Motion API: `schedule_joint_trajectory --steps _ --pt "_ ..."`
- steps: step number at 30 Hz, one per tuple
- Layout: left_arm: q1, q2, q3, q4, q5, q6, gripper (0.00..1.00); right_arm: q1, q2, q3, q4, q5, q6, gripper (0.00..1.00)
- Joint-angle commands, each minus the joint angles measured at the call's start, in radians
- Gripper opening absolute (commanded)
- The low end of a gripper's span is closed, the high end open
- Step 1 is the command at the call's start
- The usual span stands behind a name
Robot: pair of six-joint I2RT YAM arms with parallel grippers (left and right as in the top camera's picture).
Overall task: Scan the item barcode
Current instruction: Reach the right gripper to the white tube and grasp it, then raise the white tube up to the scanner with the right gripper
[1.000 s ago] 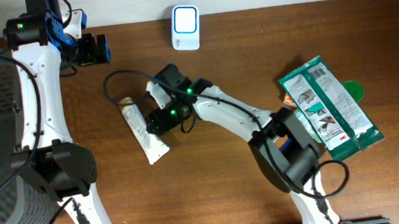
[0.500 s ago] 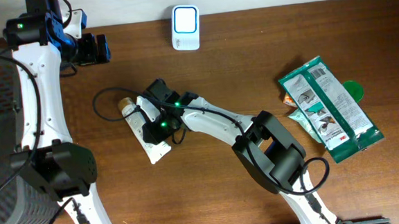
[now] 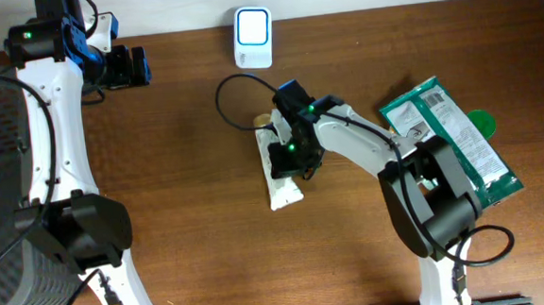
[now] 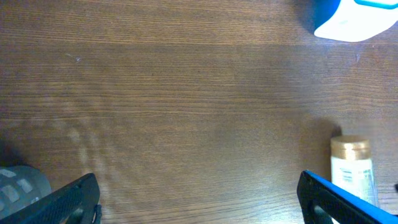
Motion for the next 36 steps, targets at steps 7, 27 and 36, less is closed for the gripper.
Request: schedule_joint_trajectory --steps 7,27,36 --pt "0.002 -0.024 0.011 0.0 0.0 0.005 0.99 -0.06 0.007 -0.044 0.211 -0.154 -0.042 0.54" --pt "0.002 -0.024 0.011 0.0 0.0 0.005 0.99 -0.095 -0.399 -0.061 0.003 -0.396 -0.25 0.04" --pt "0.002 -0.024 0.011 0.0 0.0 0.005 0.99 -0.221 -0.409 -0.058 0.017 -0.723 -0.28 0.04"
